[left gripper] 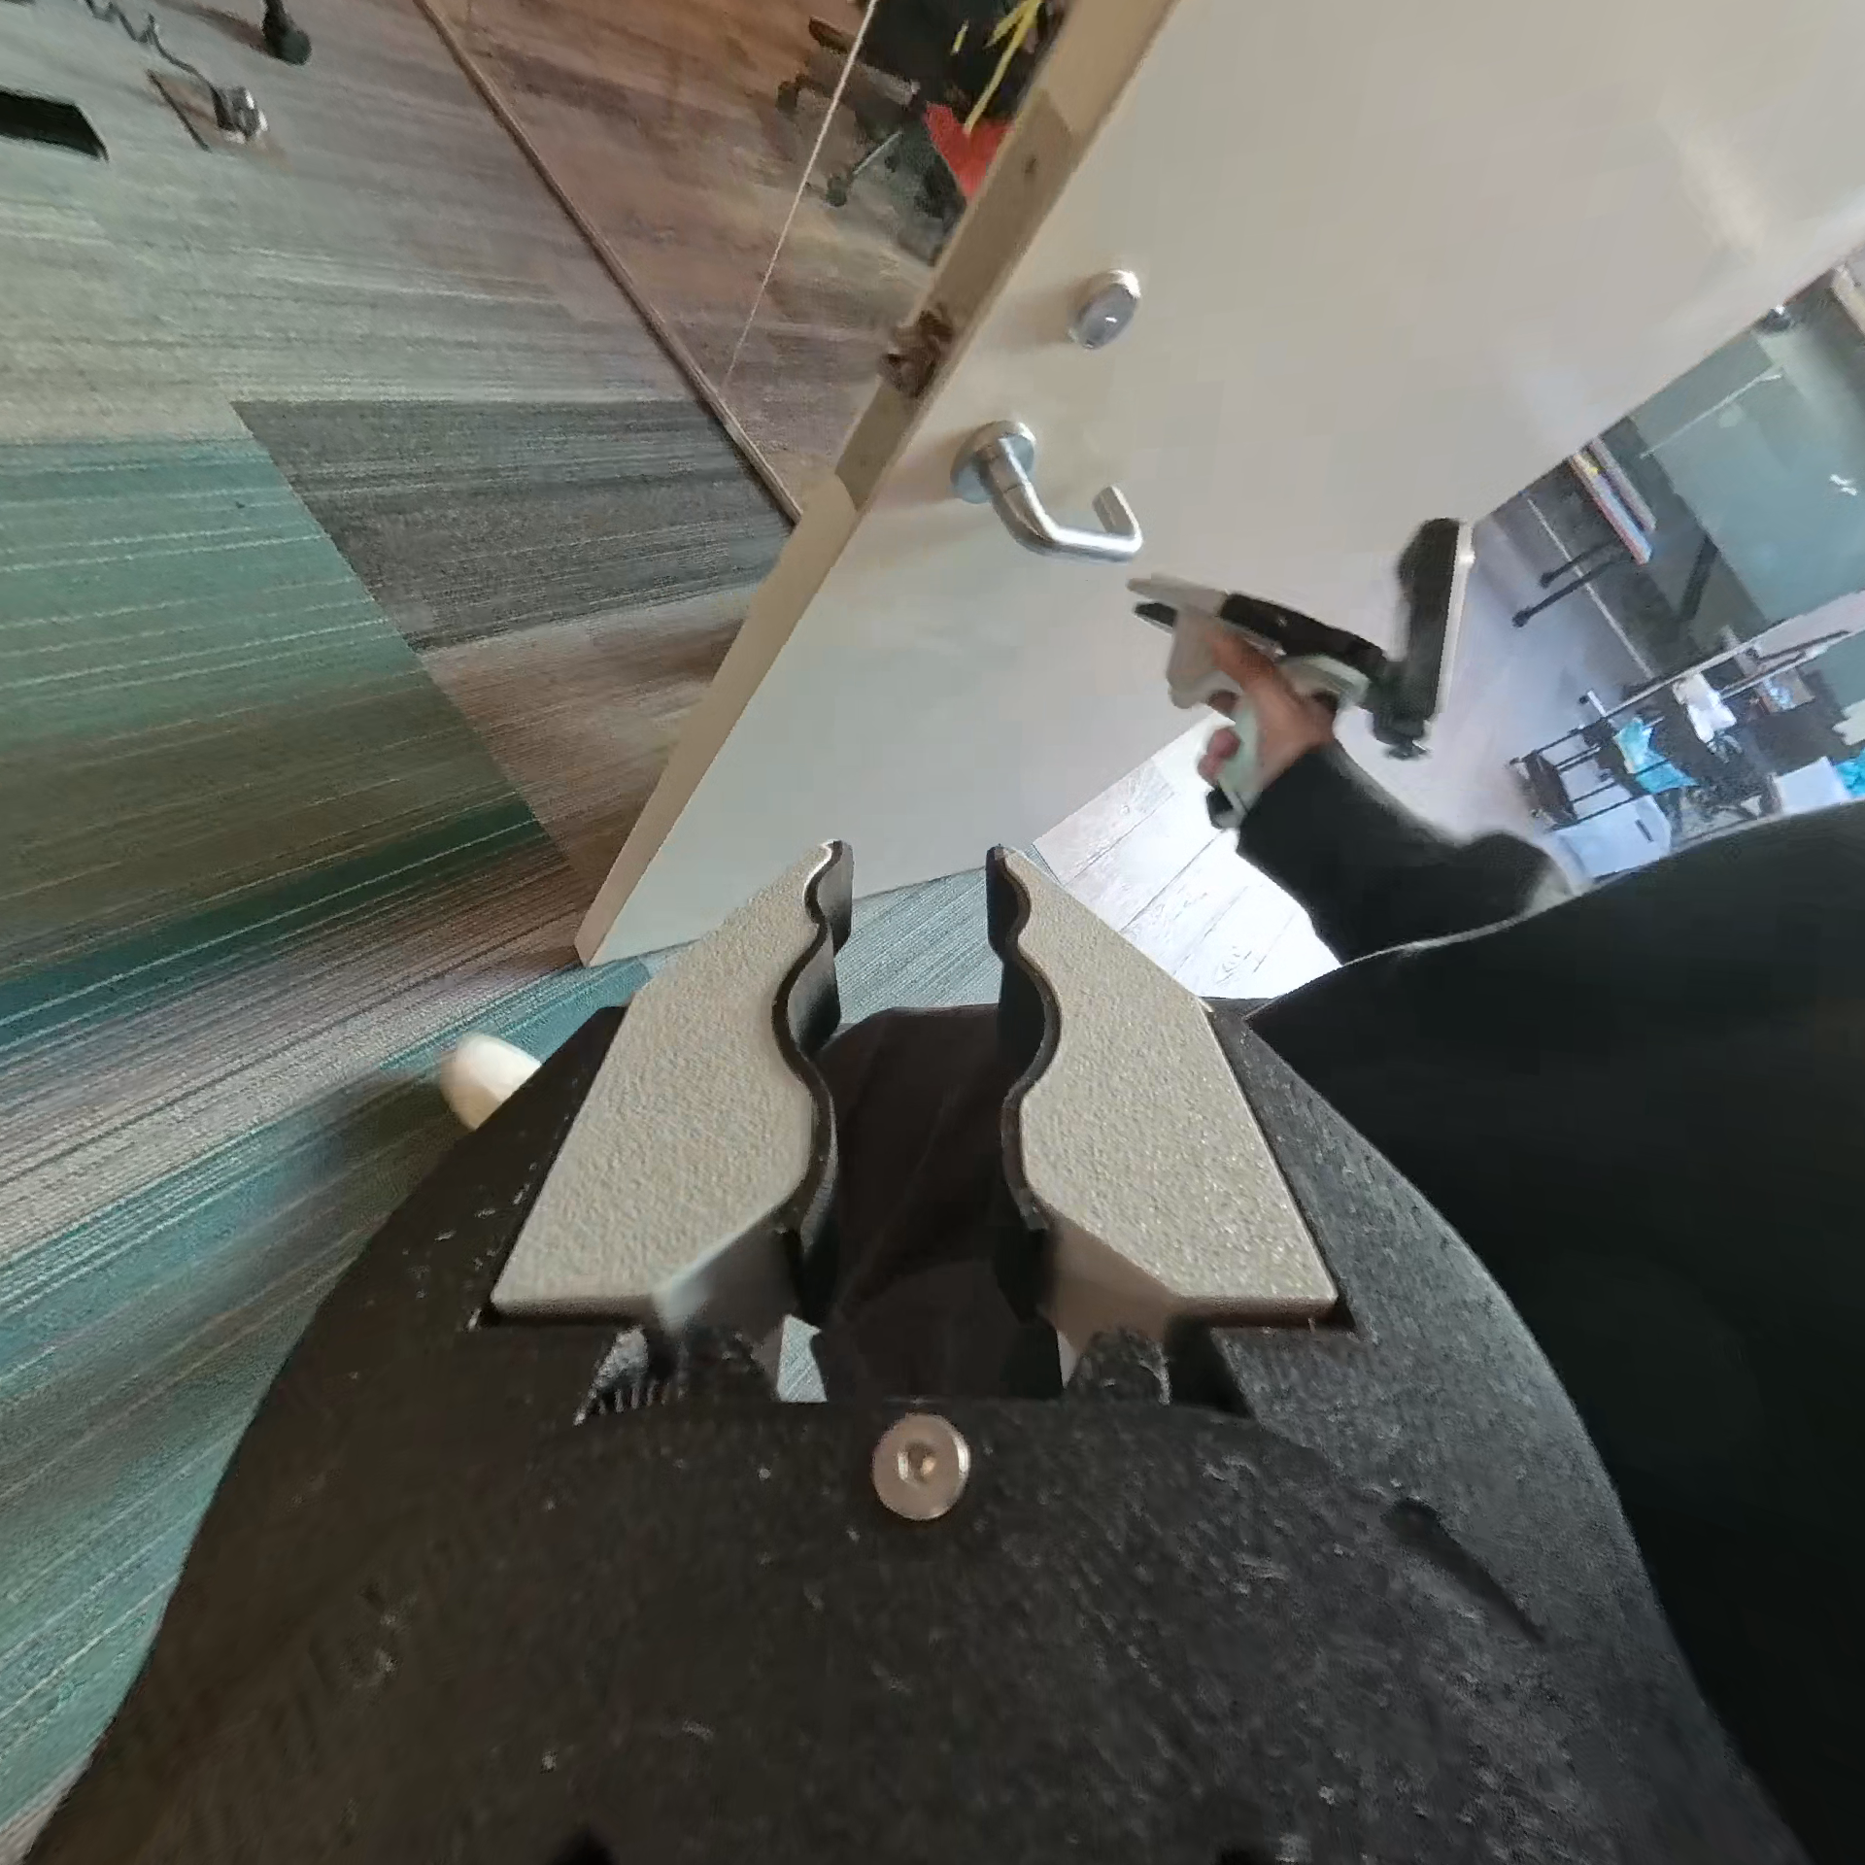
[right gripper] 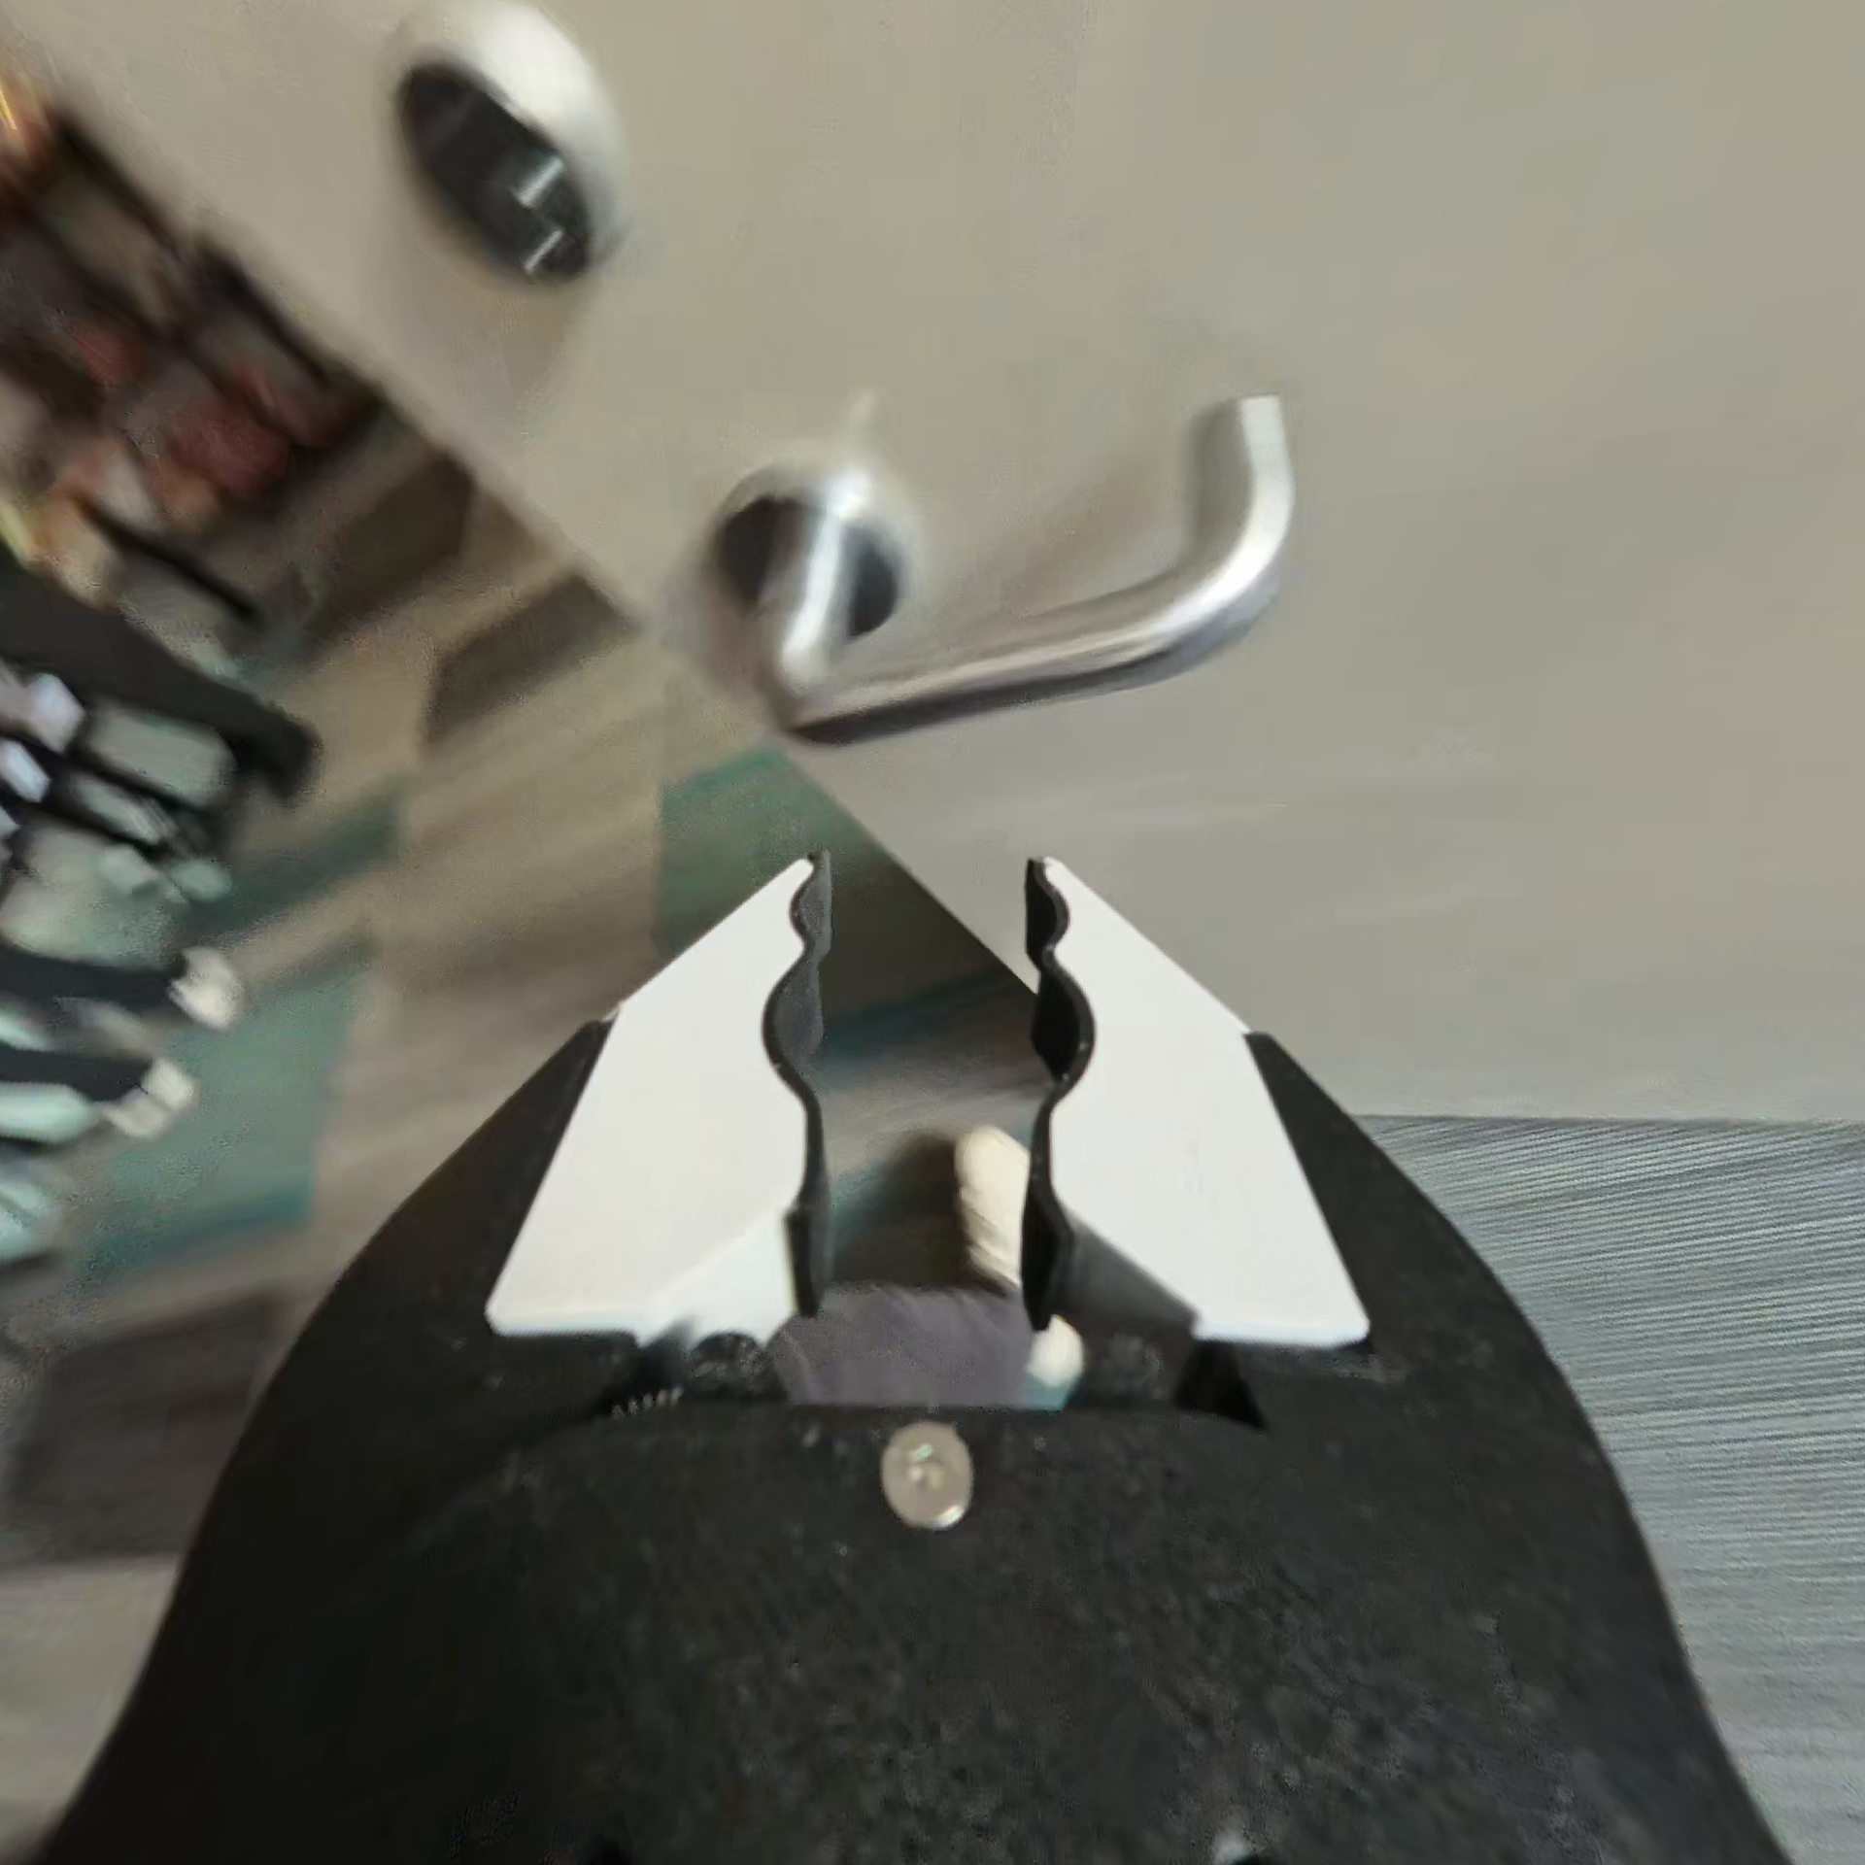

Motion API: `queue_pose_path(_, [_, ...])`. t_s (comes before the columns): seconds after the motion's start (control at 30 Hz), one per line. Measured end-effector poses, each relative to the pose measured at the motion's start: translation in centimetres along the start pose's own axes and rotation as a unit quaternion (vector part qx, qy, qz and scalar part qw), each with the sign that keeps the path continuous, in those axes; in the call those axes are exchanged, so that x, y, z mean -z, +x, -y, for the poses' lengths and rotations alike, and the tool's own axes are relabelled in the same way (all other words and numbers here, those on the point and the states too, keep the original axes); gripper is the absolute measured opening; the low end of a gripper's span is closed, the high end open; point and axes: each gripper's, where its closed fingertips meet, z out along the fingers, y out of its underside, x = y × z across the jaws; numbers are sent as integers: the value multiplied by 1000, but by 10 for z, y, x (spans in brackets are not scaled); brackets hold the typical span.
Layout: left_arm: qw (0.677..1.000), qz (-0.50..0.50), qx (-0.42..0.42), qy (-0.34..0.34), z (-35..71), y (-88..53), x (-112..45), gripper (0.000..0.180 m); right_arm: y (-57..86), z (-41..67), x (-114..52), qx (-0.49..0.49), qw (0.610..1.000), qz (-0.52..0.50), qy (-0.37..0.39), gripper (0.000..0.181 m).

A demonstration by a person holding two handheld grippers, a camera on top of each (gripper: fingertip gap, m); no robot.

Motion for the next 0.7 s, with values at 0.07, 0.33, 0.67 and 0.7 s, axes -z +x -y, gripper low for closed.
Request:
queue_pose_path(0.07, [1000,-8,25,-16,9,-30,-16,25,-55,-22,5,130,991,13,-37,37])
queue_pose_path(0.33, [997,-61,8,-38,141,-150,-125,17,-279,-34,-176,345,910,201,-114,37])
queue_pose_path(0.67, [994,-4,-93,57,445,-294,-214,16,-368,177,-386,301,919,247,-57,46])
queue_pose_path(0.7, [994,-17,-91,60,459,-301,-228,15,-352,192,-401,295,928,221,-55,46])
